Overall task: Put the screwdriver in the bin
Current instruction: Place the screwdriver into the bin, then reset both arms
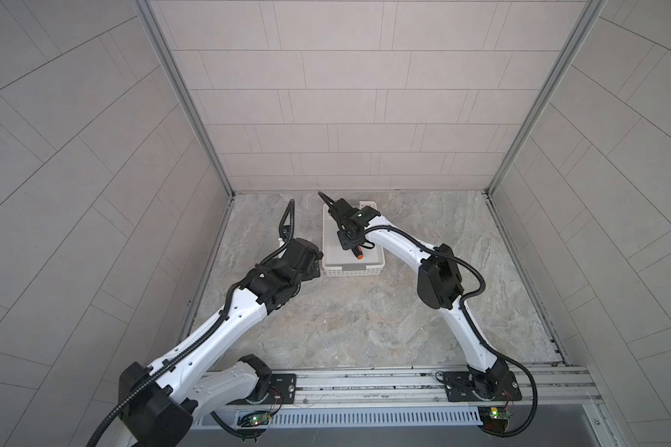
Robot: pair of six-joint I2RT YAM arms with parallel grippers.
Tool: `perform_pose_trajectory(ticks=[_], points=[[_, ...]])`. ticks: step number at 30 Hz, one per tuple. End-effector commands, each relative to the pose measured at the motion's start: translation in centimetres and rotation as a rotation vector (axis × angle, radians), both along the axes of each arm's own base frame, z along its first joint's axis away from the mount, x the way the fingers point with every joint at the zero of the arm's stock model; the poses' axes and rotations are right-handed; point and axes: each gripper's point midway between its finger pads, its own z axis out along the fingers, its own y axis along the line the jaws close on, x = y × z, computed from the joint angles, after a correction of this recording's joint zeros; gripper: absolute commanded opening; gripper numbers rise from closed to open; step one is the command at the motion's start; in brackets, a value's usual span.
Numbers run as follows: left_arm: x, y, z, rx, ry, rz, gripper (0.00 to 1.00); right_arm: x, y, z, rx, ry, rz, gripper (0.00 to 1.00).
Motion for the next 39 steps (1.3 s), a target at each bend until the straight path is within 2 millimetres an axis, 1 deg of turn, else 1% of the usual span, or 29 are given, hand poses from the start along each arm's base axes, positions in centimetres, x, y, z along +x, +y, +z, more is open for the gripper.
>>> perform_pose_trajectory(ticks=[1, 4, 6, 7, 10, 12, 14, 16, 17, 18, 19, 21, 23, 24, 25, 27, 28, 29, 31, 34, 35, 37, 38, 39], points=[[-0.2, 0.6, -0.2, 0.007, -0.008, 0.035, 1.0, 0.2, 0.0, -0.1, -0.022, -0.009, 0.007, 0.14], [-0.2, 0.7, -0.2, 0.011, -0.011, 0.042, 1.0, 0.2, -0.3, -0.1, -0.04, -0.012, 0.012, 0.21], [-0.1, 0.8, -0.2, 0.017, -0.012, 0.045, 1.0, 0.1, -0.4, -0.1, -0.045, -0.01, 0.018, 0.31], [-0.1, 0.9, -0.2, 0.018, -0.014, 0.048, 1.0, 0.0, -0.4, 0.0, -0.046, -0.009, 0.021, 0.38], [-0.1, 1.2, -0.2, 0.024, -0.025, 0.062, 1.0, -0.2, -0.7, 0.5, -0.054, -0.011, 0.029, 0.46], [-0.1, 1.6, 0.1, 0.033, -0.047, 0.079, 1.0, -0.5, -1.1, 1.6, -0.058, -0.024, 0.035, 0.52], [0.0, 2.0, 0.4, 0.041, -0.073, 0.093, 1.0, -1.0, -1.8, 3.3, -0.063, -0.051, 0.041, 0.59], [0.1, 2.6, 0.8, 0.06, -0.111, 0.115, 1.0, -1.6, -3.0, 5.5, -0.066, -0.093, 0.043, 0.67], [0.1, 3.0, 1.0, 0.077, -0.127, 0.122, 1.0, -1.9, -3.5, 6.4, -0.064, -0.112, 0.042, 0.74], [0.3, 3.3, 1.1, 0.103, -0.152, 0.13, 1.0, -2.3, -4.3, 7.5, -0.06, -0.134, 0.046, 0.94], [0.6, 3.8, 1.4, 0.138, -0.182, 0.145, 1.0, -2.6, -5.2, 8.4, -0.055, -0.16, 0.036, 0.99], [1.1, 4.7, 2.1, 0.224, -0.23, 0.173, 1.0, -3.0, -7.6, 9.9, -0.057, -0.209, -0.008, 1.0], [1.7, 5.4, 3.3, 0.307, -0.277, 0.202, 1.0, -3.5, -9.9, 10.9, -0.035, -0.239, -0.035, 1.0], [2.3, 5.2, 3.8, 0.344, -0.294, 0.184, 1.0, -3.7, -11.2, 11.5, -0.024, -0.261, -0.056, 1.0], [2.9, 4.8, 4.2, 0.377, -0.32, 0.16, 1.0, -4.0, -12.6, 11.5, -0.023, -0.274, -0.077, 1.0], [4.2, 3.7, 4.2, 0.428, -0.367, 0.082, 1.0, -4.3, -15.2, 11.8, -0.014, -0.312, -0.12, 1.0], [4.8, 3.3, 3.8, 0.447, -0.362, 0.033, 1.0, -4.5, -16.9, 11.6, -0.022, -0.323, -0.151, 1.0], [5.2, 3.6, 3.5, 0.453, -0.349, 0.016, 1.0, -4.6, -18.3, 11.6, -0.028, -0.335, -0.183, 0.99], [6.2, 4.7, 2.6, 0.391, -0.325, 0.009, 1.0, -4.6, -21.4, 11.3, -0.021, -0.367, -0.246, 1.0], [7.2, 5.6, 1.1, 0.242, -0.358, -0.03, 1.0, -4.9, -24.2, 10.1, -0.017, -0.405, -0.261, 0.99], [7.3, 6.2, 0.6, 0.231, -0.374, -0.013, 1.0, -5.0, -25.0, 9.9, -0.032, -0.423, -0.276, 1.0], [7.4, 7.3, -1.1, 0.226, -0.379, 0.009, 1.0, -5.2, -26.4, 9.3, -0.053, -0.456, -0.285, 0.99], [7.5, 7.9, -2.2, 0.243, -0.348, 0.027, 1.0, -5.3, -27.1, 9.2, -0.071, -0.482, -0.296, 1.0], [7.6, 8.6, -2.9, 0.26, -0.314, 0.063, 1.0, -5.6, -27.8, 9.2, -0.093, -0.515, -0.313, 1.0]])
